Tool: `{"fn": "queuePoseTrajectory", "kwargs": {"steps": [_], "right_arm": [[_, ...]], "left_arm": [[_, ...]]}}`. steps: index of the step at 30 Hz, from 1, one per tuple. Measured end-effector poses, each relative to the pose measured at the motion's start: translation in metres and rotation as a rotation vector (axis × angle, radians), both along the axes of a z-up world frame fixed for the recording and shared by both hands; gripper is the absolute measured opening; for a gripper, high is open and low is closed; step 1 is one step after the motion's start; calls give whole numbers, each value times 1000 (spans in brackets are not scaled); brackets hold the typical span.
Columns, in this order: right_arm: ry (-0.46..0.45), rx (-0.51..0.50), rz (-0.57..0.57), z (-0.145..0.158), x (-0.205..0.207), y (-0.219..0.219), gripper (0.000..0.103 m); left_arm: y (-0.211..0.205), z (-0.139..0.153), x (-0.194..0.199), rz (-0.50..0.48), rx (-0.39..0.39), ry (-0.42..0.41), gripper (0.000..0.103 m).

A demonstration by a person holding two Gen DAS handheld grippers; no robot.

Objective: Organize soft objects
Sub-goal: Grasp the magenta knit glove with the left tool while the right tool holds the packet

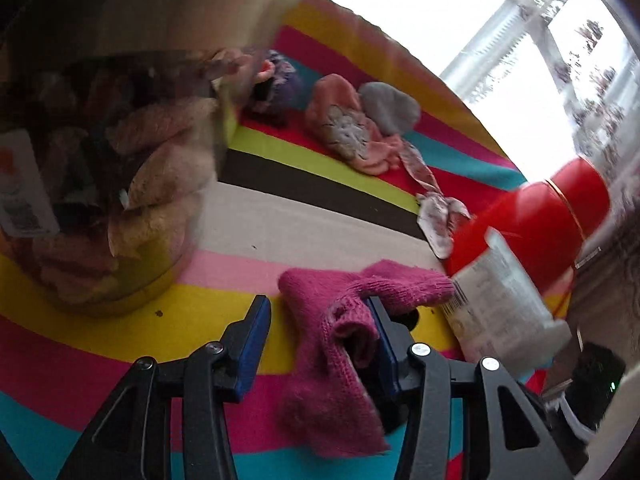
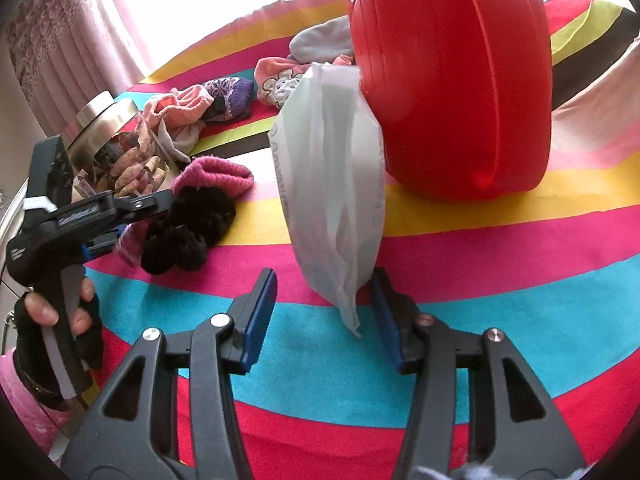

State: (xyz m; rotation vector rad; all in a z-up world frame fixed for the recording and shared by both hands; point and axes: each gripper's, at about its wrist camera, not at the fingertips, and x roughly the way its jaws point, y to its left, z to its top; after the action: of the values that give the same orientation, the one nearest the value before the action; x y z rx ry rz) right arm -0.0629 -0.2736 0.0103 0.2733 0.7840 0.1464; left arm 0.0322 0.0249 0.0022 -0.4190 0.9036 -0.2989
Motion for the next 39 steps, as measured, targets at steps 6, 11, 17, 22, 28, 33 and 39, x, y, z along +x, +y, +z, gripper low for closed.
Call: {"fn": "queuePoseTrajectory", "kwargs": {"steps": [6,11,17,22,28,33,39], "right_arm": [[-1,-2,8,0,1,2,56],[-3,2,12,0,2,2,57],[-4,6,13,-1,2,2,58],[-5,0,20,-1,2,3,62],[16,-13,-3,1,5,5,65],[43,-8,-76,7,22,6,65],[49,-94,-96,10,56,24,58]], "left_arm": [[-6,50,-41,-36,-33,-203,17],[8,104,-81,-30,-41,-391,18],[17,67,-121,-77,73,-243,21],[39,22,-126,-45,104,-74,38],[39,13,-125,-78,119,-37,58],[29,17,-132,-129,153,-77,66],[18,12,-109,-156,197,-67,70]]}}
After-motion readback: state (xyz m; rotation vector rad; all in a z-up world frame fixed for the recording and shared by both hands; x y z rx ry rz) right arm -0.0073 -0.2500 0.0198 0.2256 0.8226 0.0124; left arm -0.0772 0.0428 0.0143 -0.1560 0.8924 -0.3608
